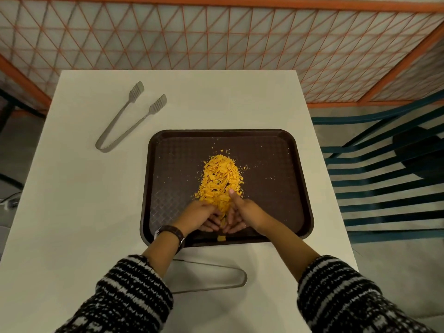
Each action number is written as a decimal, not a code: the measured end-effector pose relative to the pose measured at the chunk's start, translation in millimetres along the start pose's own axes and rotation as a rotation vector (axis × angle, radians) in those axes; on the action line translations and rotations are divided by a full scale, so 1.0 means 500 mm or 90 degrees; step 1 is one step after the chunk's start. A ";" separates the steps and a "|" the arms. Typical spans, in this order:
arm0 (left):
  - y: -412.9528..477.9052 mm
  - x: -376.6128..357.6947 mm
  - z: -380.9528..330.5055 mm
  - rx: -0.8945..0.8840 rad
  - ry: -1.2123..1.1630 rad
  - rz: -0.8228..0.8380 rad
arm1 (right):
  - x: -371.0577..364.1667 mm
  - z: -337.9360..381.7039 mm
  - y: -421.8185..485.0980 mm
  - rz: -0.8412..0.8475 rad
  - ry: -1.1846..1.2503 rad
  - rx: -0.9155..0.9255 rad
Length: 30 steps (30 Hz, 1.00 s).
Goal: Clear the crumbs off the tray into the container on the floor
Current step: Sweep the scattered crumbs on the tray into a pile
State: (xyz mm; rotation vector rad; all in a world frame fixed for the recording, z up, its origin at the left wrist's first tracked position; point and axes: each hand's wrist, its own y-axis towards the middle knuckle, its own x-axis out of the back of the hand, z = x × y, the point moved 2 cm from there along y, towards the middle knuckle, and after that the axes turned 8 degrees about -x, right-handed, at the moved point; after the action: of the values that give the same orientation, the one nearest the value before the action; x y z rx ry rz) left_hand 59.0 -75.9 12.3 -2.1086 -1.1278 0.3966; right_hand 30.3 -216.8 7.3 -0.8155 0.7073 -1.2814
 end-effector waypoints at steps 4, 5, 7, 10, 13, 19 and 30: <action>-0.014 0.033 -0.011 -0.133 -0.074 -0.110 | 0.028 0.008 -0.013 -0.105 0.154 0.079; -0.023 0.044 -0.007 -0.161 -0.059 -0.139 | 0.035 0.003 -0.022 -0.150 0.135 0.100; -0.042 0.065 0.009 -0.187 -0.019 -0.197 | 0.040 -0.017 -0.042 -0.218 0.067 0.110; -0.059 0.091 0.039 -0.183 0.003 -0.249 | 0.008 -0.058 -0.059 -0.152 0.007 0.071; -0.062 0.103 0.048 -0.216 0.032 -0.338 | -0.033 -0.071 -0.048 -0.082 0.021 0.068; -0.037 0.096 0.046 -0.276 0.073 -0.460 | -0.065 -0.028 0.002 -0.039 0.049 0.089; 0.039 -0.017 0.034 -0.176 0.284 -0.456 | -0.019 -0.096 -0.086 -0.222 -0.057 0.182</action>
State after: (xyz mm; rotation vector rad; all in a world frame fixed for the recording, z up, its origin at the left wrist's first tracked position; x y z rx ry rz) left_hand 56.3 -82.7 -14.3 -1.7161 -1.6026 -0.5620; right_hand -34.0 -217.5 17.8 -0.7747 0.3052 -1.6055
